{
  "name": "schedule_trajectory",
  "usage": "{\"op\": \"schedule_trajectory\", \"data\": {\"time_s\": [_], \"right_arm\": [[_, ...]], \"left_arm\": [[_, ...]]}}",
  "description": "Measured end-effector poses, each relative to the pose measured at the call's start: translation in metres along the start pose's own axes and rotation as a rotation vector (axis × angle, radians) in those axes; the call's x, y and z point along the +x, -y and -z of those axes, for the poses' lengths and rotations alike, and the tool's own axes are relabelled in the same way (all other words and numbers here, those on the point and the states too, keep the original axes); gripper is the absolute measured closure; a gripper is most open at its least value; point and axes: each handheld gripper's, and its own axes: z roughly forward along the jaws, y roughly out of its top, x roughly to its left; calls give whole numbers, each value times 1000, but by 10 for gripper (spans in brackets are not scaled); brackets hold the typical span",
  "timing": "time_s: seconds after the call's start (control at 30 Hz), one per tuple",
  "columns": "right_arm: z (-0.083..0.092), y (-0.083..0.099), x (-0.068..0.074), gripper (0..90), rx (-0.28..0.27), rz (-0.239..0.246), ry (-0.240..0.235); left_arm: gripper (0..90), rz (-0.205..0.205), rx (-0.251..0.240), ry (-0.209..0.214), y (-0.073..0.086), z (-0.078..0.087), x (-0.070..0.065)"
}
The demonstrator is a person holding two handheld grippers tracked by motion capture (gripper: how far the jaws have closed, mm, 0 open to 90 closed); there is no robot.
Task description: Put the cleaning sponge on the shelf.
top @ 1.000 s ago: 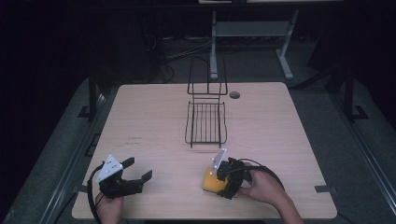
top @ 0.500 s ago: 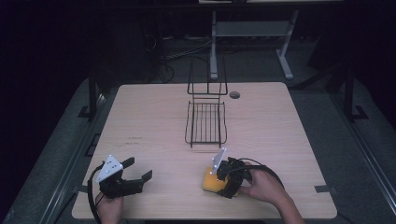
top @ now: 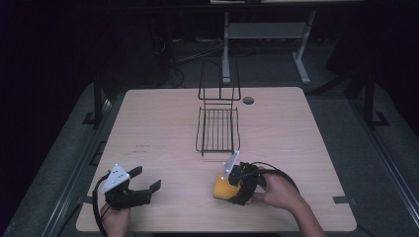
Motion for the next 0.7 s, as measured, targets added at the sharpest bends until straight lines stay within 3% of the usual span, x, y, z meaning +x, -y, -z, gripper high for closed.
{"op": "schedule_trajectory", "data": {"time_s": [0.43,0.7], "right_arm": [[13,-9,-10,216,-32,19,-25],[16,-15,-15,216,-16,28,-21]], "left_arm": [[128,-3,3,0,0,0,0],[128,-1,-1,0,0,0,-1]]}}
